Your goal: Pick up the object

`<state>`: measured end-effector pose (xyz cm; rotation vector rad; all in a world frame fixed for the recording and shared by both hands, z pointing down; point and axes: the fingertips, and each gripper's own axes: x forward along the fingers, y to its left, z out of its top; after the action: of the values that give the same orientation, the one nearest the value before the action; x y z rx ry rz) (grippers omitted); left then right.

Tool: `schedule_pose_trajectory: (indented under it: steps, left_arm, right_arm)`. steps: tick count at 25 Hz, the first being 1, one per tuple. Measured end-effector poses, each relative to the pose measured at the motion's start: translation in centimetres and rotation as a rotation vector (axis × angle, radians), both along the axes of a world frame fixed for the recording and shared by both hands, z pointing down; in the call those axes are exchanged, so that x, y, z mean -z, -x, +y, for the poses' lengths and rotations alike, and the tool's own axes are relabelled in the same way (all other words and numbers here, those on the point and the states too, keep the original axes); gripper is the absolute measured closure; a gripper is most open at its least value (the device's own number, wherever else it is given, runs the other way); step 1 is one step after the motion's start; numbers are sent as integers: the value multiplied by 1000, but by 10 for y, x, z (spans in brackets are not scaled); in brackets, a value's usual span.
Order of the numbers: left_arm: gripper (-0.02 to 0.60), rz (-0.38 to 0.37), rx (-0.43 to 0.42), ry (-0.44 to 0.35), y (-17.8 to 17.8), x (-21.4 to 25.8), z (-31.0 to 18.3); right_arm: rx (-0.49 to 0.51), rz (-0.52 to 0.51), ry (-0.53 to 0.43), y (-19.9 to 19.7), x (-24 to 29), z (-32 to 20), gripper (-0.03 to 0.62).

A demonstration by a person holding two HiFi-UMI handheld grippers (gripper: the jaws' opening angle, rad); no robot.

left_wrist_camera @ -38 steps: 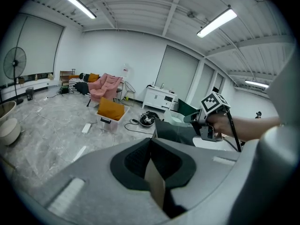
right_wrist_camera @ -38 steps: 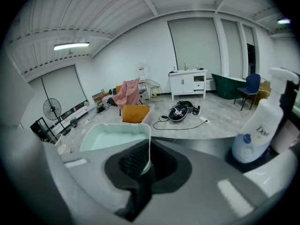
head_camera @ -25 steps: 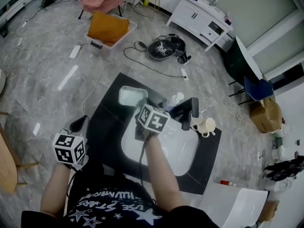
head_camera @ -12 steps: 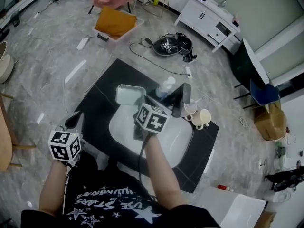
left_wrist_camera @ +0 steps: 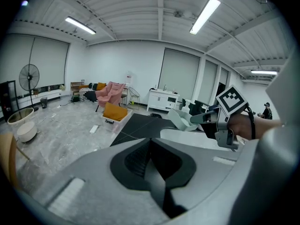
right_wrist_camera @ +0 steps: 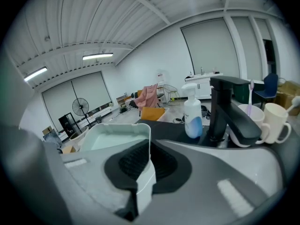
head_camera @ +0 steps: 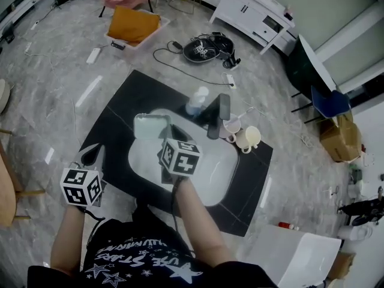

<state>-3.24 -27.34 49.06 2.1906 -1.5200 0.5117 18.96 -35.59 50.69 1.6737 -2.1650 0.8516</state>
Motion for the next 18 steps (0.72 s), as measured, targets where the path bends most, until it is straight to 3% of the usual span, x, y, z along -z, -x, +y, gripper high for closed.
schedule_pose_trajectory:
  steps: [11, 18]
  left_arm:
    - [572, 44, -125, 46, -6, -15, 49]
    - [572, 63, -207, 24, 5, -7, 83]
  right_arm:
    - [-125, 51, 30, -18, -5, 72, 583]
    - [-216, 82, 17, -18, 7, 130, 583]
